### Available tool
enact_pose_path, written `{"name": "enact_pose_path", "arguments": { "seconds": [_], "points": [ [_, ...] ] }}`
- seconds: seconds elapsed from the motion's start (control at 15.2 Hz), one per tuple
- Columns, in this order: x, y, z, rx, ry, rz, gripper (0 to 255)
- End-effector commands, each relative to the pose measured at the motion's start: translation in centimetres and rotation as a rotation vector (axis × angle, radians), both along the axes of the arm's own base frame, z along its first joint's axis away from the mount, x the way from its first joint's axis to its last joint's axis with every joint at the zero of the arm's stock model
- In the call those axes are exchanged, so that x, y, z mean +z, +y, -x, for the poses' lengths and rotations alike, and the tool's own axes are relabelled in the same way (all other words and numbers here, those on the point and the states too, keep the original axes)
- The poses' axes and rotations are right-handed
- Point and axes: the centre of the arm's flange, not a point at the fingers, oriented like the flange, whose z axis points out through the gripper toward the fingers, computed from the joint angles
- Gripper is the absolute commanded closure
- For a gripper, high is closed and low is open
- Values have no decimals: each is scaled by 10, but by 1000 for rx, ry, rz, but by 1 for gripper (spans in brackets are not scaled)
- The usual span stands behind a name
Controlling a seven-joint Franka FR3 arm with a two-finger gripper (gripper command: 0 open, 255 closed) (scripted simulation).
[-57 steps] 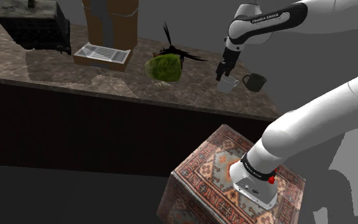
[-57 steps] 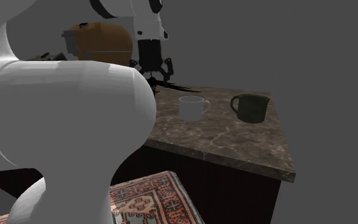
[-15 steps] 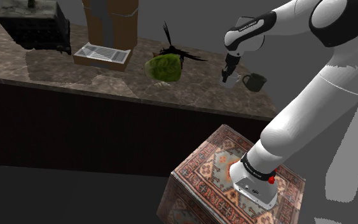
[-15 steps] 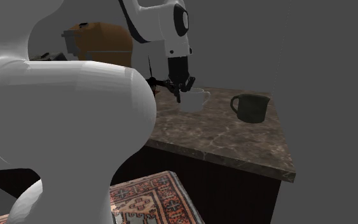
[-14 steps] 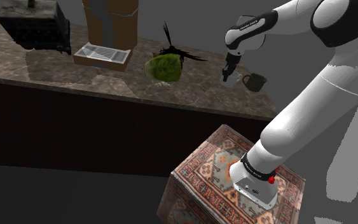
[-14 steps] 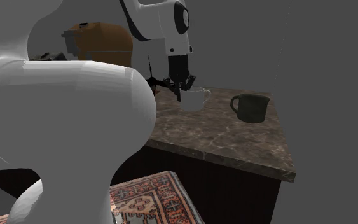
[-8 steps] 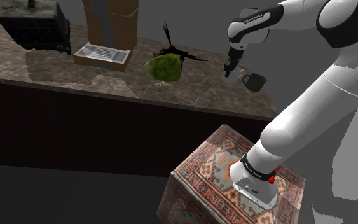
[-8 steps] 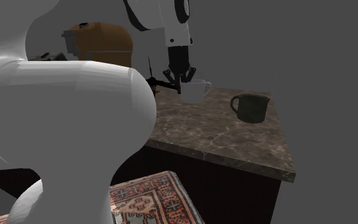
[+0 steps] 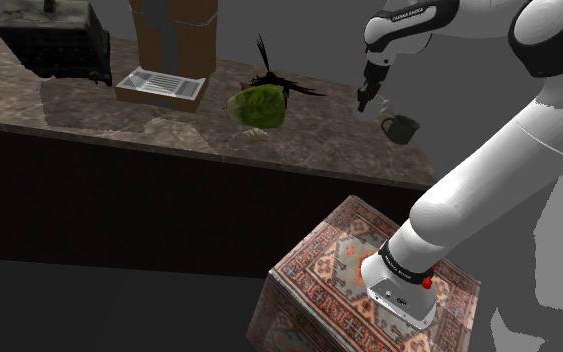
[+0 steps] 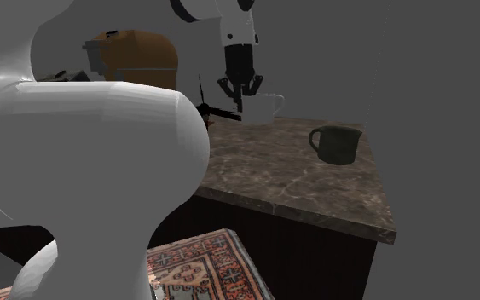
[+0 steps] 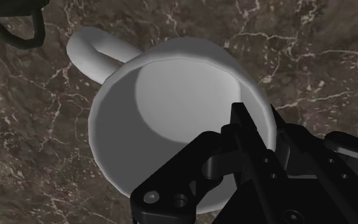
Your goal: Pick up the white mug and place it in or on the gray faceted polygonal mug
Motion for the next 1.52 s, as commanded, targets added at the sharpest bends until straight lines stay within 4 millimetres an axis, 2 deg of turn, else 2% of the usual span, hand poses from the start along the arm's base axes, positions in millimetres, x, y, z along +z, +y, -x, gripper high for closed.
{"name": "enact_pose_path", "arguments": {
  "seconds": [0.0,0.59,1.45],
  "points": [
    [11,0,0,0,0,0,255],
    [56,0,1,0,0,0,255],
    [64,-148,86,0,0,0,255]
  ]
}}
